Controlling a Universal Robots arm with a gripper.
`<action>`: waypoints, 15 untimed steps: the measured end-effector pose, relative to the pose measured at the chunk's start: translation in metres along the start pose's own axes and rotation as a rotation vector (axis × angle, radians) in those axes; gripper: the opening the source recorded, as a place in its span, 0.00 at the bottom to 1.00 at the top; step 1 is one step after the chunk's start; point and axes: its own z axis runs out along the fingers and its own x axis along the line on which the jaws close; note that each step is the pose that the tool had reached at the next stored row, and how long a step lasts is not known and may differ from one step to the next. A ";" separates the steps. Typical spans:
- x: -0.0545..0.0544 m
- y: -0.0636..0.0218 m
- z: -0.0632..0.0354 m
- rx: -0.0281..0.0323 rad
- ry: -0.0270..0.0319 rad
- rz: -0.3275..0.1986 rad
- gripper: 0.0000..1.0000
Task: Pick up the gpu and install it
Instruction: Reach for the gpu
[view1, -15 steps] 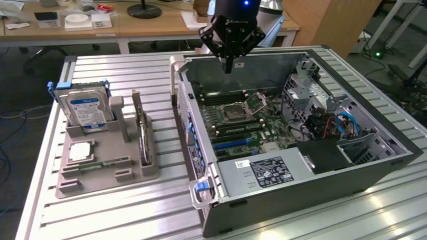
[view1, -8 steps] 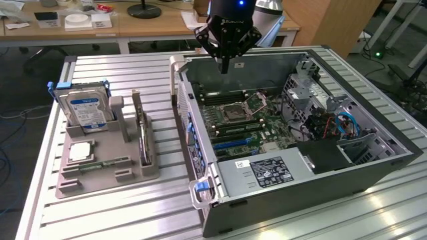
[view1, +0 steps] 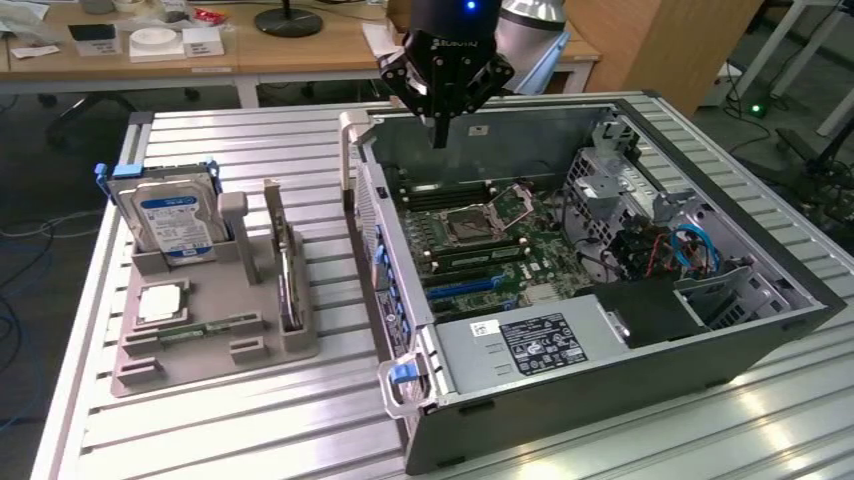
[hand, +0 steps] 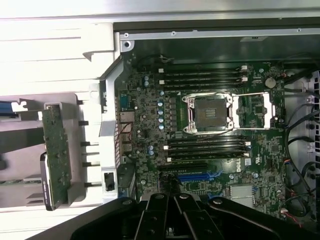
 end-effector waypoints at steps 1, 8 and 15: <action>0.001 -0.0001 0.0000 0.0000 0.0000 0.000 0.11; 0.007 -0.0005 -0.0002 -0.0001 0.0000 0.000 0.11; 0.012 -0.0011 -0.0004 0.0000 0.0000 0.000 0.11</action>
